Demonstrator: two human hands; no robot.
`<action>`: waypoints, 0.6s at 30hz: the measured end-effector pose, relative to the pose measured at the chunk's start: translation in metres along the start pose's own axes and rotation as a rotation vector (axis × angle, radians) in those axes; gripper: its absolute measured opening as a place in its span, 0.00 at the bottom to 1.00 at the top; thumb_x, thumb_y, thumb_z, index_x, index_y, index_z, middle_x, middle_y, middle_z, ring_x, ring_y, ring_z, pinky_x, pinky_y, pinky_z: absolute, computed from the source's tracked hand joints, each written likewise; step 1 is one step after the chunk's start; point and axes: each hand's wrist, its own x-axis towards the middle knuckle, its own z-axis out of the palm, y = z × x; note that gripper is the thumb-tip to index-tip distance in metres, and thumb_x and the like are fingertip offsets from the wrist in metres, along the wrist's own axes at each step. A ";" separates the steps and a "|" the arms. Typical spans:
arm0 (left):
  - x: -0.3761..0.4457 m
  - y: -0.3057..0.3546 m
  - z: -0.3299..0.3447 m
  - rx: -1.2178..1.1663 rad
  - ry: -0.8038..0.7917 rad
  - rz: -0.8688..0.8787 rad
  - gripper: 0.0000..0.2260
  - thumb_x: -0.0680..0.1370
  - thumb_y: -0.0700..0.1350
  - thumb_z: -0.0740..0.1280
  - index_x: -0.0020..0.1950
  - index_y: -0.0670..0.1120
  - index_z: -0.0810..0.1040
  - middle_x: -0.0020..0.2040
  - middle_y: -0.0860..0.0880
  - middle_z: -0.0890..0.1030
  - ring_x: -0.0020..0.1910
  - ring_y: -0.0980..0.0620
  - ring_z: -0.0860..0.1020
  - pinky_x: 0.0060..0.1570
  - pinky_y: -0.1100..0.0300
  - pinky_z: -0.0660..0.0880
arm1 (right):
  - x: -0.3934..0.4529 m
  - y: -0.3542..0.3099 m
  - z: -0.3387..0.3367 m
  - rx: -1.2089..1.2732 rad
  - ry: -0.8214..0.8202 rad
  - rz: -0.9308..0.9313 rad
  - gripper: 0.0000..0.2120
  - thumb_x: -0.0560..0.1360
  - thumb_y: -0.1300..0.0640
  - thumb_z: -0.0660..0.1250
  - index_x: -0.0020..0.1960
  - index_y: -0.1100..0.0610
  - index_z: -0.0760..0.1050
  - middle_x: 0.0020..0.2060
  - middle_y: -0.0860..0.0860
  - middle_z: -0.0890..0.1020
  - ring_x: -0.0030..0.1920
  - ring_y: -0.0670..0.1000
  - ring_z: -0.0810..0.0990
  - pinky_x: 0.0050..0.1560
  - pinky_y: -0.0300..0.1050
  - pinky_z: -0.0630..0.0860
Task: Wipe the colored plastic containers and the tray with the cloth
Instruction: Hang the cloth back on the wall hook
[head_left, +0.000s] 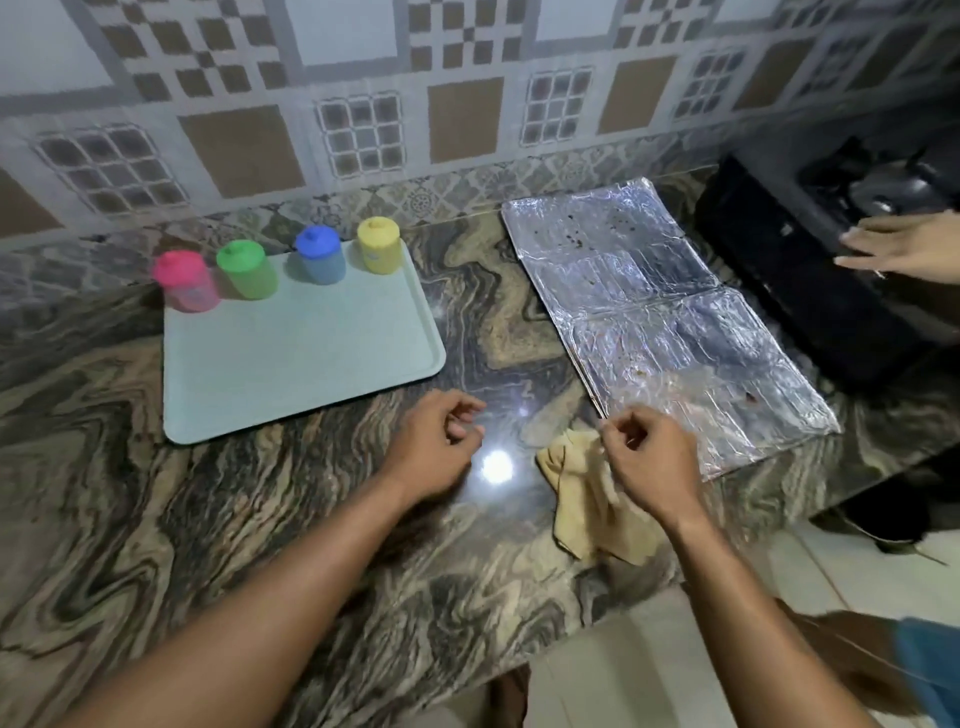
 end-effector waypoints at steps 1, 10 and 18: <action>0.004 0.011 0.013 0.000 -0.046 0.016 0.12 0.75 0.39 0.74 0.57 0.49 0.85 0.47 0.50 0.80 0.40 0.57 0.79 0.45 0.65 0.74 | -0.013 0.005 0.007 -0.022 -0.015 0.004 0.08 0.78 0.50 0.75 0.46 0.55 0.82 0.39 0.50 0.86 0.44 0.57 0.85 0.47 0.50 0.78; 0.023 0.046 0.087 0.044 -0.341 0.016 0.20 0.79 0.36 0.67 0.71 0.45 0.80 0.64 0.44 0.84 0.59 0.47 0.84 0.61 0.58 0.78 | -0.038 0.035 0.027 0.092 -0.017 0.200 0.22 0.72 0.58 0.80 0.61 0.56 0.75 0.48 0.52 0.82 0.54 0.60 0.82 0.56 0.50 0.77; 0.001 0.047 0.062 -0.144 -0.313 -0.112 0.09 0.79 0.37 0.72 0.59 0.45 0.84 0.41 0.45 0.80 0.37 0.54 0.76 0.40 0.62 0.74 | -0.038 0.036 -0.002 0.392 -0.111 0.094 0.10 0.81 0.61 0.71 0.42 0.52 0.82 0.35 0.45 0.83 0.38 0.45 0.79 0.46 0.44 0.73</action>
